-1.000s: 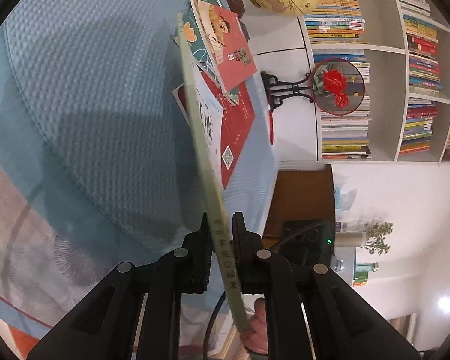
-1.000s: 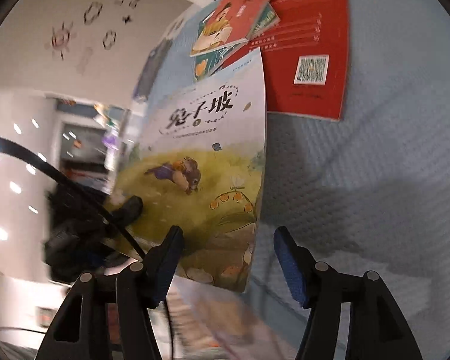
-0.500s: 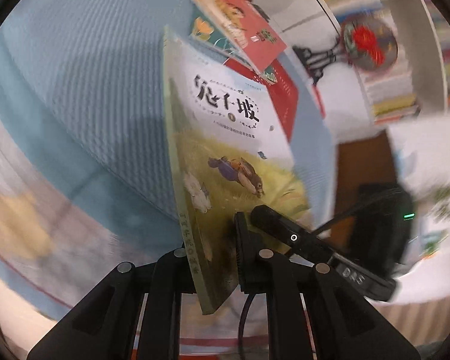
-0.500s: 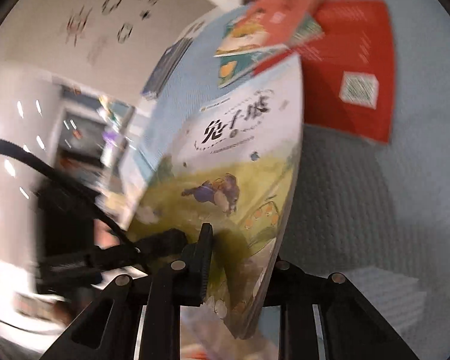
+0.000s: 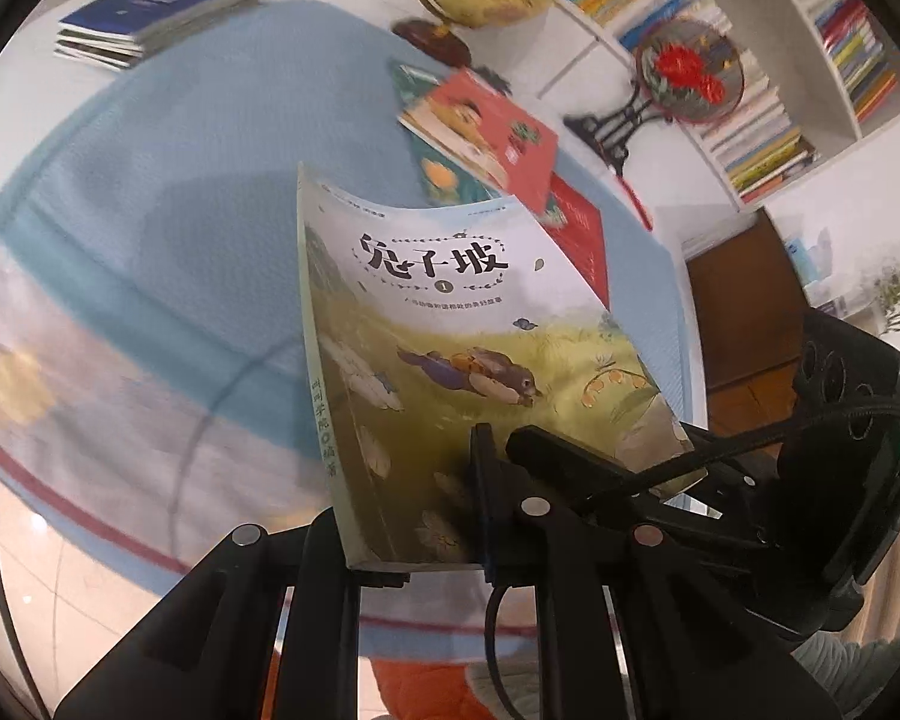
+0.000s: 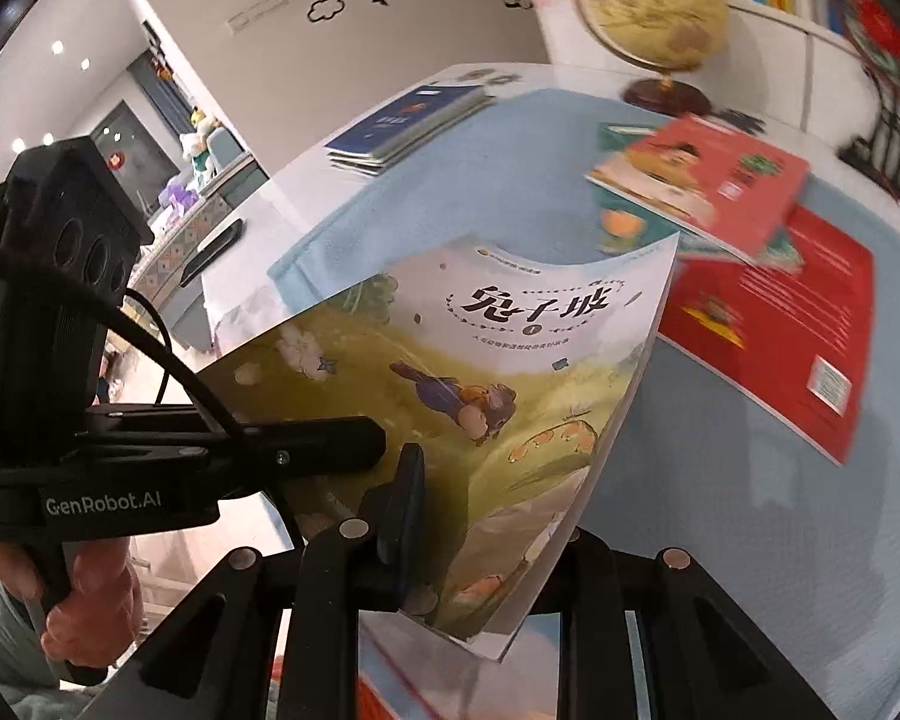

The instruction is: Organize books

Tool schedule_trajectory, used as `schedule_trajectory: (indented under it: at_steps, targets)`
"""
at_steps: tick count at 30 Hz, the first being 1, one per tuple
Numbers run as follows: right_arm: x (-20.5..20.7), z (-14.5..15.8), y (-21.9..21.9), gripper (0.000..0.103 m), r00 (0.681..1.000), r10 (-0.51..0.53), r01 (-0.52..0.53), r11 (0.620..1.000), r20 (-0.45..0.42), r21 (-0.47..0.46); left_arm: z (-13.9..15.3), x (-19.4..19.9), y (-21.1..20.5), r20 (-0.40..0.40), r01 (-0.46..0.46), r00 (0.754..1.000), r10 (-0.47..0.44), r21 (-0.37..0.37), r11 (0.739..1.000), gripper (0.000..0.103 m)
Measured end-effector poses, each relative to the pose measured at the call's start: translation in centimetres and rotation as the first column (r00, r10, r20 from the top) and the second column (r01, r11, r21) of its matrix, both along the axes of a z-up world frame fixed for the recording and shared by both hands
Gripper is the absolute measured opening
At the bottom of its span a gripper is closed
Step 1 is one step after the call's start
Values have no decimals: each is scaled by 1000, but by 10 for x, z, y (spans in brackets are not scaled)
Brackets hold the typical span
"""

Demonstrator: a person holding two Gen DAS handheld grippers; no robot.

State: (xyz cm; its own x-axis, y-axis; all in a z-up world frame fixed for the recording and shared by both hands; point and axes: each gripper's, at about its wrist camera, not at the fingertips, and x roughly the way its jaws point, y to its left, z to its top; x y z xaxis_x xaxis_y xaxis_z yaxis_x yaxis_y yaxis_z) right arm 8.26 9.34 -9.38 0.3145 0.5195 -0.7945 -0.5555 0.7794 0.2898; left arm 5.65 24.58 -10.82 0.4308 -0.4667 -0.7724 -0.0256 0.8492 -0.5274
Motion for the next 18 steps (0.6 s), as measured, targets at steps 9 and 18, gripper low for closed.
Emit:
schedule_trajectory:
  at_steps: [9,18]
  targets:
    - [-5,26,139,22,996,-64,62,997,66,35,21,-5,150,82,36,996,-35,-21,999,12]
    - [22,51,245,23,978,-133,124,990,159,66,54,32,240,150,79,985,-86,55,995,11]
